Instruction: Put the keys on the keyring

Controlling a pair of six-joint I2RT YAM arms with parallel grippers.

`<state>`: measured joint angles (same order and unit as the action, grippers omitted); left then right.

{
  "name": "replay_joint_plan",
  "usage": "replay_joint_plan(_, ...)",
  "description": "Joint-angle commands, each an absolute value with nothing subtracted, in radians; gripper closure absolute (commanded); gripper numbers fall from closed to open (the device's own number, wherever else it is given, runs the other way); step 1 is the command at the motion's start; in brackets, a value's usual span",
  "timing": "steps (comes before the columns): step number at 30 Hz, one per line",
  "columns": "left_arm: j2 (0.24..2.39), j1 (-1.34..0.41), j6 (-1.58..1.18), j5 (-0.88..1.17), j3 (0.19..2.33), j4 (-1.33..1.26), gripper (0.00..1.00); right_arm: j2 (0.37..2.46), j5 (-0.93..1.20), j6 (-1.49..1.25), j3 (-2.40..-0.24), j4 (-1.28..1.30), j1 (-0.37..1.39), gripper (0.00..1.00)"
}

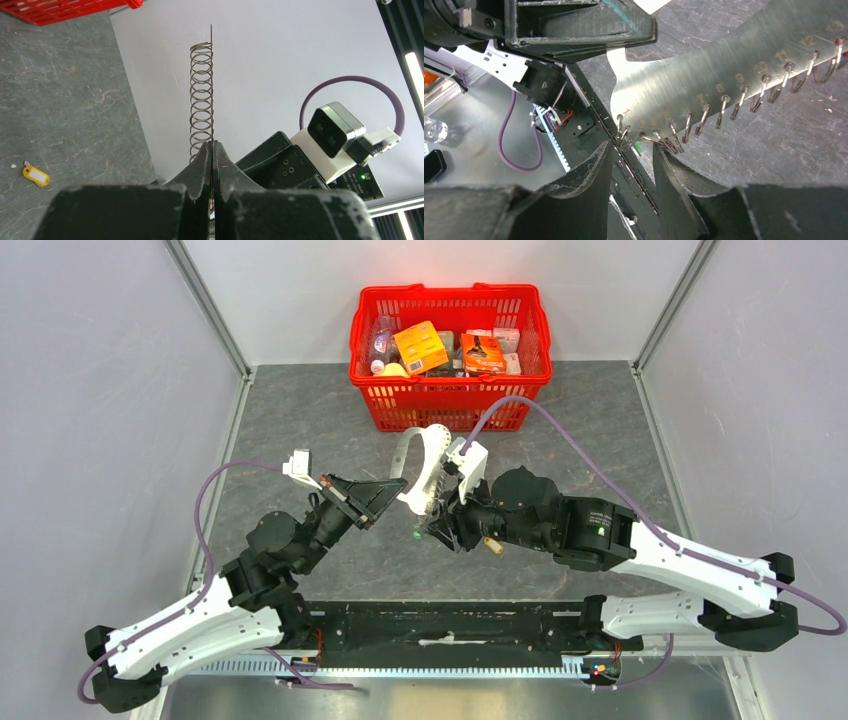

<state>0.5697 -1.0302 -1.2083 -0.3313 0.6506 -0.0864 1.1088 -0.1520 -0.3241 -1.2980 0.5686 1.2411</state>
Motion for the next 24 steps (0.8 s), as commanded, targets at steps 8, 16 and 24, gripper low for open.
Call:
replay_joint_plan(8, 0.571, -1.035, -1.241, -0.318, 0.701, -0.159, 0.98, 1.089, -0.217, -0.231, -1.344, 0.565, 1.29, 0.57)
replay_joint_plan(16, 0.571, -1.035, -1.231, -0.313, 0.71, -0.157, 0.98, 1.087, -0.322, -0.189, -1.349, 0.58, 1.321, 0.57)
replay_joint_plan(24, 0.572, -1.035, -1.227, -0.307, 0.718, -0.158, 0.98, 1.071, -0.401, -0.155, -1.302, 0.495, 1.354, 0.58)
